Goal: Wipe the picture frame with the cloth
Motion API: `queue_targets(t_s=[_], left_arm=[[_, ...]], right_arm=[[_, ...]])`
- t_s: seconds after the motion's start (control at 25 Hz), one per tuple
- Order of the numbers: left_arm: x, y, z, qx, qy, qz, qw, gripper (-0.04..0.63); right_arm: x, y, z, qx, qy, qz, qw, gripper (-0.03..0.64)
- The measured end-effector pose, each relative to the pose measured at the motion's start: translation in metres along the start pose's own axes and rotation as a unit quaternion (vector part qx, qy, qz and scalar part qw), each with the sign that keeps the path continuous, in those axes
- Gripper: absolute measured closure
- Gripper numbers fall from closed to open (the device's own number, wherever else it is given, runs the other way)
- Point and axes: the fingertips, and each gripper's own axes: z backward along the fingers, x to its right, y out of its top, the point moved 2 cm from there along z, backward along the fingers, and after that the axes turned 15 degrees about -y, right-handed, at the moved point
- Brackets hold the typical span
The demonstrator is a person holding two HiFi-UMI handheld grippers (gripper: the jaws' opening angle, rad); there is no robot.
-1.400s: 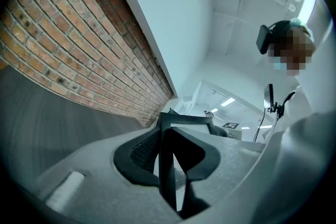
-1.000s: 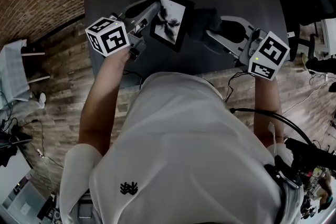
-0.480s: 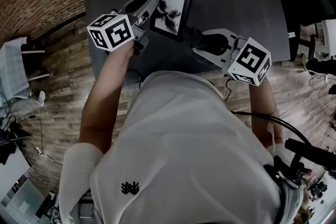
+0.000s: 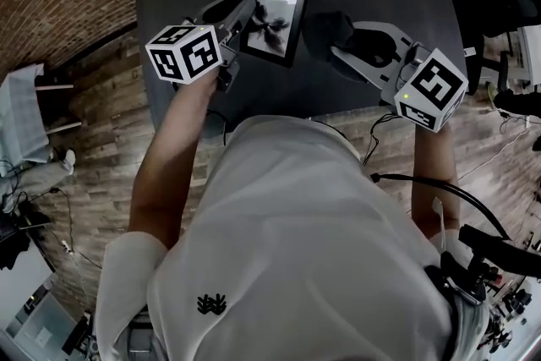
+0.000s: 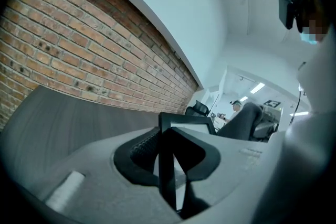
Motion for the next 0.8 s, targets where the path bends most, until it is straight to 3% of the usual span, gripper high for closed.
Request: queue_targets(t_s=[0.2,0.4,0.8], left_arm=[[0.004,-0.011,-0.016,-0.02,-0.003,-0.007,0.9998,0.519],[0.014,-0.015,-0.028,-0.027,-0.018,-0.007,0.9994,0.518],[0.004,-0.005,-0.021,-0.003,-0.01,0.023,0.9997,0.518]], right_arm=[[0.016,0.041,0.014,0.073,-0.019,-0.009,0.997,0.512],[0.031,0.034,0.001,0.064,-0.046,-0.018,0.997,0.512],[-0.034,-0.022,-0.022,0.005,0.044,-0.063,0.997,0.512]])
